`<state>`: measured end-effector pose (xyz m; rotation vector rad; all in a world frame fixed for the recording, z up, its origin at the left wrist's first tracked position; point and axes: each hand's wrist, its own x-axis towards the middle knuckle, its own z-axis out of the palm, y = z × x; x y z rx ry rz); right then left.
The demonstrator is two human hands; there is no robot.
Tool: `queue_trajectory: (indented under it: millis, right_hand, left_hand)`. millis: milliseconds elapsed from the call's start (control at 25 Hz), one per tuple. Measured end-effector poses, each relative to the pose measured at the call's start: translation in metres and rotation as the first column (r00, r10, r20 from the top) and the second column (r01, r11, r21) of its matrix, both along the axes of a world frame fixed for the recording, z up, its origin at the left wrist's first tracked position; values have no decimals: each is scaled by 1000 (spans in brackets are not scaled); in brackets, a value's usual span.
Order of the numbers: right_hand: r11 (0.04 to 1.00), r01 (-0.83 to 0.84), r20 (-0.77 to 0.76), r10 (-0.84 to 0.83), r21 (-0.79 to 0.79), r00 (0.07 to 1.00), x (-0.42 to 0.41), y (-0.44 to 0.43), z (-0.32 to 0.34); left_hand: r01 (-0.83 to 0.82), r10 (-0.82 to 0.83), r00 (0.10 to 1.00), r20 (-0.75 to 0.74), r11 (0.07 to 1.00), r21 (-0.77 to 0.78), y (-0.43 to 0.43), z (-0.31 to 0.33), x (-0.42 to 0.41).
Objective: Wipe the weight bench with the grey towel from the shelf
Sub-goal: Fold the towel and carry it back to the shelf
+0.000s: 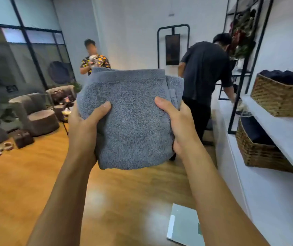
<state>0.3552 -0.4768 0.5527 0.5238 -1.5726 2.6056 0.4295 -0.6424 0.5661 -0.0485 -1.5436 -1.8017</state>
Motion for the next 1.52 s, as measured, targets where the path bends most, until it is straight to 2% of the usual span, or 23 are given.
queue_trajectory:
  millis: [120, 200, 320, 440, 560, 840, 1040, 1160, 1320, 1520]
  right_hand:
    - [973, 226, 18, -227, 33, 974, -40, 0, -10]
    - [922, 385, 47, -386, 36, 921, -66, 0, -14]
    - [836, 545, 56, -548, 66, 835, -93, 10, -11]
    - [680, 725, 58, -733, 108, 678, -122, 32, -17]
    - [543, 831, 76, -840, 122, 537, -158, 59, -39]
    - [306, 943, 141, -947, 130, 288, -245, 111, -68]
    - [139, 982, 173, -978, 130, 116, -284, 124, -98]
    - [15, 990, 202, -979, 137, -13, -305, 124, -152]
    - [-96, 989, 265, -956, 116, -124, -311, 130, -239]
    - [-235, 957, 279, -920, 171, -276, -297, 177, -390]
  left_hand:
    - [241, -242, 970, 25, 970, 38, -15, -12, -85]
    - [399, -401, 915, 41, 916, 47, -19, -13, -139]
    - [548, -550, 832, 73, 835, 47, -5, -14, -208]
    - [708, -713, 694, 99, 701, 82, 29, -26, -273]
    - [813, -809, 573, 127, 581, 33, 67, -44, -331]
    - [931, -916, 343, 208, 360, 50, 151, -67, -454]
    - [971, -963, 155, 222, 189, 143, 197, -106, -520]
    - [982, -981, 3, 195, 40, 184, 222, -159, -551]
    - [973, -969, -134, 209, -89, 214, 254, -244, -564]
    - [938, -932, -287, 220, -227, 261, 322, -401, -547]
